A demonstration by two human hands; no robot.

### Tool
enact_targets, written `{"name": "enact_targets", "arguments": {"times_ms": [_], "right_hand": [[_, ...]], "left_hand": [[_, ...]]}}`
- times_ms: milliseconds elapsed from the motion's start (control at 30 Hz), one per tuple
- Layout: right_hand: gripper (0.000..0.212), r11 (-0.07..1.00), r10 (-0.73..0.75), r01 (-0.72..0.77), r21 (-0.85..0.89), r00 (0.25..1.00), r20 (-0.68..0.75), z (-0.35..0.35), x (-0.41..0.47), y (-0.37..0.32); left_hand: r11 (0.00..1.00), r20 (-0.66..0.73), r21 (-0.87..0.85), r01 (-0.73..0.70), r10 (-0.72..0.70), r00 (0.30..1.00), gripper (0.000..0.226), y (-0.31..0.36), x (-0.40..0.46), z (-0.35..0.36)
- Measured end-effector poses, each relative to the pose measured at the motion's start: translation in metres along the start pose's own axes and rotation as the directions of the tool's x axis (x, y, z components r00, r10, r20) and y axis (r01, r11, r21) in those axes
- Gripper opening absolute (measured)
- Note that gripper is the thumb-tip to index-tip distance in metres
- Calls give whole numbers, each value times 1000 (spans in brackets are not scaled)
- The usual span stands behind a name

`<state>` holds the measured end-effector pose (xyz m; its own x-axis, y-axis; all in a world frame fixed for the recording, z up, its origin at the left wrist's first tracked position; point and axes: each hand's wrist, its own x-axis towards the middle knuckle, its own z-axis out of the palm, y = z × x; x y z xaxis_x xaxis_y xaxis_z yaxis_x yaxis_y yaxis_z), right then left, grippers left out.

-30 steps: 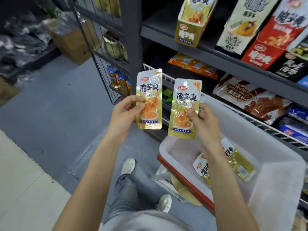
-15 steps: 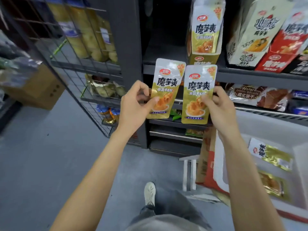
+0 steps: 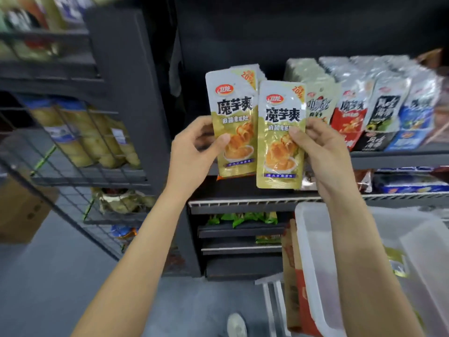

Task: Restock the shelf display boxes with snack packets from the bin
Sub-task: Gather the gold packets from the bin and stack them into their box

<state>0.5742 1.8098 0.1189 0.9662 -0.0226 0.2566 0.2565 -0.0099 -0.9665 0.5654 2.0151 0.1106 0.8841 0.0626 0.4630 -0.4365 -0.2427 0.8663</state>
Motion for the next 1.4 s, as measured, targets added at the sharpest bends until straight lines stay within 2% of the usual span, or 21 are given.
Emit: {"name": "enact_targets", "arguments": {"times_ms": [300,467,700,733,767,800,833,867,900,967,1033,1133,1200,1267,1333,1400], "right_hand": [[11,982,-186,190,18,974,-131,-7,69,-22],[16,972,-225,231,30,964,-139,-8,88,-6],[22,972,-227,232,28,967,-112,4,92,9],[22,973,-228,230,9,968,-104,6,92,11],[22,972,-236,236,-14,967,-96,7,92,12],[22,968,-251,249,-40,964,-85,9,92,13],[21,963,-267,263,-64,961,-70,11,92,14],[22,959,-276,271,-85,960,-50,13,91,14],[22,957,-277,273,-100,960,-33,14,90,14],[20,954,-263,259,-150,965,-11,17,89,19],[18,936,-248,239,-260,969,-4,17,89,27],[19,838,-258,241,-489,965,32,18,86,38],[24,706,-303,268,-656,951,62,18,83,49],[34,577,-296,250,-778,951,86,19,79,58],[47,540,-269,227,-810,959,90,20,72,59],[59,577,-295,240,-781,953,75,17,65,57]], "left_hand": [[994,-86,73,-81,87,993,18,-3,75,33],[994,-72,109,-13,21,997,18,-28,81,49],[999,-83,34,39,-36,996,18,-34,85,61],[997,-79,62,53,-48,996,19,-37,83,60],[986,-85,162,27,-13,996,21,-42,82,58],[936,-90,349,-38,74,993,25,-45,79,56],[823,-71,556,-115,185,980,31,-50,77,53],[712,-47,683,-165,268,962,37,-54,74,51],[682,-38,711,-169,277,960,41,-57,72,48],[800,-42,592,-94,148,988,49,-61,65,44],[927,-28,374,33,-25,999,57,-63,56,40],[979,61,92,184,-190,980,64,-60,43,36],[981,103,92,173,-182,978,65,-59,37,36],[974,90,193,122,-142,986,70,-59,32,39],[956,-28,289,49,-42,999,66,-57,28,43],[935,-166,341,-99,163,973,48,-47,22,49]]}}
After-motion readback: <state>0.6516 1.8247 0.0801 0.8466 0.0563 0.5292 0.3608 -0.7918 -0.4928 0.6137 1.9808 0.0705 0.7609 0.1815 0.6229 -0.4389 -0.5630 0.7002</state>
